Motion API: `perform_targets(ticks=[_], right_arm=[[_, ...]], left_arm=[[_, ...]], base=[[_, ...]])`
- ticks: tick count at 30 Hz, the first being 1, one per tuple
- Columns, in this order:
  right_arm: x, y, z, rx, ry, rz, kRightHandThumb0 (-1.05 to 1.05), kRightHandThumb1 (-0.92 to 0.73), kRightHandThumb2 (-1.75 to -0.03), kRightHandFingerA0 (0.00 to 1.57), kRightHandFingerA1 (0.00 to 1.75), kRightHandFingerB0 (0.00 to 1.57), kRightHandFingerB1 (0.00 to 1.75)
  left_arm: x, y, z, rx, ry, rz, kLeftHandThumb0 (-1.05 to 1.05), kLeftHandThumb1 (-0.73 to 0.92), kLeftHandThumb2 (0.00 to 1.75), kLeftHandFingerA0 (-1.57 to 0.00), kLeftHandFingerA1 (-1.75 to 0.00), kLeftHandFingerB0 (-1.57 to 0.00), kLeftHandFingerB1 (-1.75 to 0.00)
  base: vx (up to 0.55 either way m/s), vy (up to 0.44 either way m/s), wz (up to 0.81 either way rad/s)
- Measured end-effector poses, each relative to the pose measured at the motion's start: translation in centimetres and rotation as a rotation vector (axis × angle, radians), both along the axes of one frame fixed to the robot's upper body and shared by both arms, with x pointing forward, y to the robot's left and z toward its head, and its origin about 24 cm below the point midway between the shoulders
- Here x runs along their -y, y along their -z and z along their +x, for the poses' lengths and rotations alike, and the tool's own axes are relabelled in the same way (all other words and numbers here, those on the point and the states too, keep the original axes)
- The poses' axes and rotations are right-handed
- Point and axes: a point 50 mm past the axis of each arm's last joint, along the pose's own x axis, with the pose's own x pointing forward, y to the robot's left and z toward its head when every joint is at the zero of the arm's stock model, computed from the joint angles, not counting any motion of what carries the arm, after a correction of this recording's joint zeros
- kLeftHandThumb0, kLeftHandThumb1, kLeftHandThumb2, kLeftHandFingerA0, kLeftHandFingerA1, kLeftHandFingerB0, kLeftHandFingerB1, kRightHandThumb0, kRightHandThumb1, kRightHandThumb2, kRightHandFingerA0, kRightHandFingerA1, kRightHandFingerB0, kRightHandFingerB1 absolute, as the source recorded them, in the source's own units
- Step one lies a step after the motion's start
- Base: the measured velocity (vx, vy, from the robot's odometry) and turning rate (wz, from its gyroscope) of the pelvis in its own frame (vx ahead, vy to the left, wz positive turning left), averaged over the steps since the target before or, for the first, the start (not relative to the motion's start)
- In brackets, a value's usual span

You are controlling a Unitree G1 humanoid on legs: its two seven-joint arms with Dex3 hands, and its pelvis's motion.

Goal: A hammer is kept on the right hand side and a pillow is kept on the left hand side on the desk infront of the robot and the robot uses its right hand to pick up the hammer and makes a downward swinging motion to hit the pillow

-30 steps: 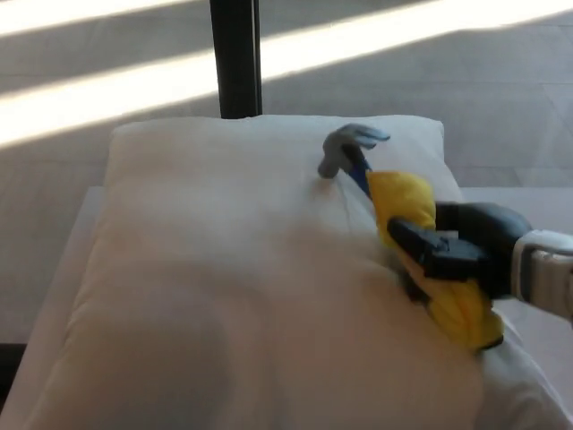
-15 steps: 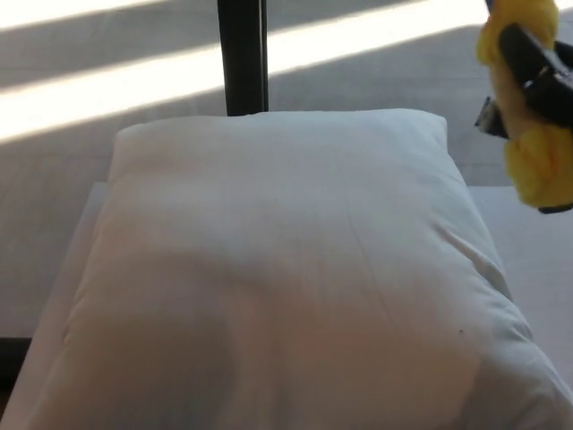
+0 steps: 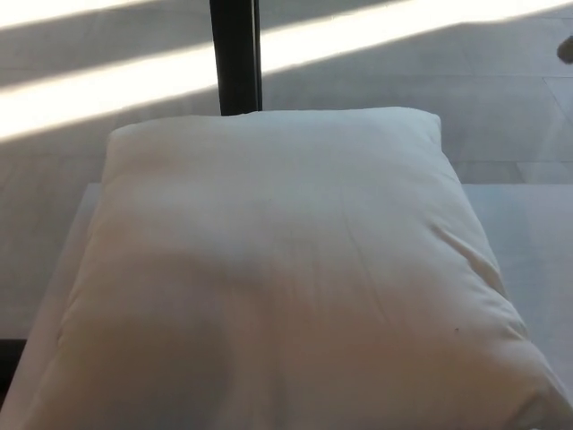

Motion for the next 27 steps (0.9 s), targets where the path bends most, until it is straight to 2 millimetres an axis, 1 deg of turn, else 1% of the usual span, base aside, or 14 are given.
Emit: perform_targets(ticks=[1, 2, 3, 4, 7, 14, 16, 18, 19, 20, 21, 22, 23, 27], right_arm=[[0.2, 0.5, -0.1, -0.017, 0.009, -0.018, -0.26, -0.44, -1.20, 1.27, 1.44, 1.11, 1.34], [0.3, 1.1, -0.2, -0.040, 0.019, -0.038, -0.21, -0.41, -1.23, 1.00, 1.75, 0.83, 1.64], [0.4, 1.7, -0.3, -0.059, 0.025, -0.057, -0.21, -0.41, -1.23, 1.00, 1.75, 0.83, 1.64], [0.5, 2.2, -0.4, -0.078, 0.031, -0.073, -0.21, -0.49, -1.07, 0.97, 1.75, 0.80, 1.58], [0.9, 3.9, -0.8, -0.141, 0.051, -0.135, -0.25, -0.56, -1.01, 0.95, 1.75, 0.80, 1.54], [1.7, 7.2, -1.9, -0.277, 0.087, -0.273, -0.29, -0.54, -1.04, 0.92, 1.69, 0.78, 1.47], [2.0, 8.0, -2.3, -0.315, 0.096, -0.325, -0.26, -0.61, -0.95, 0.97, 1.66, 0.86, 1.18], [2.4, 8.8, -2.7, -0.360, 0.108, -0.392, -0.26, -0.61, -0.95, 0.97, 1.66, 0.86, 1.18], [2.5, 9.1, -2.8, -0.374, 0.112, -0.414, -0.29, -0.56, -1.09, 1.19, 1.30, 0.89, 1.02], [2.6, 9.5, -3.0, -0.397, 0.116, -0.447, -0.27, -0.62, -0.83, 0.98, 1.64, 0.90, 0.80], [2.8, 9.8, -3.2, -0.415, 0.119, -0.474, -0.31, -0.51, -1.00, 1.22, 1.31, 0.81, 0.76], [2.9, 10.2, -3.3, -0.432, 0.121, -0.503, -0.31, -0.52, -0.99, 1.22, 1.32, 0.84, 0.78], [3.0, 10.4, -3.5, -0.442, 0.121, -0.525, -0.28, -0.65, -0.84, 0.97, 1.62, 0.92, 0.78], [3.2, 10.8, -3.6, -0.458, 0.117, -0.657, -0.23, -0.60, -0.86, 0.93, 1.67, 0.89, 0.97]], left_arm=[[0.0, 0.0, 0.0, 0.000, 0.000, 0.000, -0.57, 0.69, 0.61, -0.64, -0.48, -0.52, -0.42], [0.0, 0.0, 0.0, 0.000, 0.000, 0.000, -0.56, 0.69, 0.61, -0.65, -0.48, -0.53, -0.43], [0.0, 0.0, 0.0, 0.000, 0.000, 0.000, -0.56, 0.69, 0.61, -0.65, -0.48, -0.53, -0.43], [0.0, 0.0, 0.0, 0.000, 0.000, 0.000, -0.57, 0.68, 0.61, -0.66, -0.48, -0.54, -0.43], [0.0, 0.0, 0.0, -0.001, 0.000, 0.000, -0.57, 0.69, 0.61, -0.66, -0.48, -0.54, -0.43], [0.0, 0.0, 0.0, -0.002, 0.001, 0.000, -0.55, 0.70, 0.62, -0.63, -0.46, -0.51, -0.42], [0.0, 0.0, 0.0, -0.002, 0.001, 0.000, -0.57, 0.70, 0.61, -0.65, -0.48, -0.54, -0.43], [0.0, 0.0, 0.0, -0.002, 0.001, 0.000, -0.57, 0.70, 0.61, -0.65, -0.48, -0.54, -0.43], [0.0, 0.0, 0.0, -0.002, 0.001, 0.000, -0.58, 0.69, 0.61, -0.67, -0.49, -0.55, -0.43], [0.0, 0.0, 0.0, -0.002, 0.001, 0.000, -0.56, 0.69, 0.62, -0.67, -0.48, -0.55, -0.43], [0.0, 0.0, 0.0, -0.002, 0.001, 0.000, -0.56, 0.70, 0.62, -0.66, -0.47, -0.53, -0.43], [0.0, 0.0, 0.0, -0.002, 0.001, 0.000, -0.56, 0.69, 0.61, -0.66, -0.48, -0.54, -0.43], [0.0, 0.0, 0.0, -0.002, 0.001, 0.000, -0.55, 0.70, 0.61, -0.65, -0.47, -0.53, -0.43], [0.0, 0.0, 0.0, -0.002, 0.002, 0.000, -0.57, 0.69, 0.62, -0.66, -0.49, -0.55, -0.44]], base=[[0.00, 0.000, 0.00], [0.00, 0.000, 0.00], [0.00, 0.000, 0.00], [0.00, 0.000, 0.00], [0.00, 0.000, 0.00], [0.00, 0.000, 0.00], [0.00, 0.000, 0.00], [0.00, 0.000, 0.00], [0.00, 0.000, 0.00], [0.00, 0.000, 0.00], [0.00, 0.000, 0.00], [0.00, 0.000, 0.00], [0.00, 0.000, 0.00], [0.00, 0.000, 0.00]])
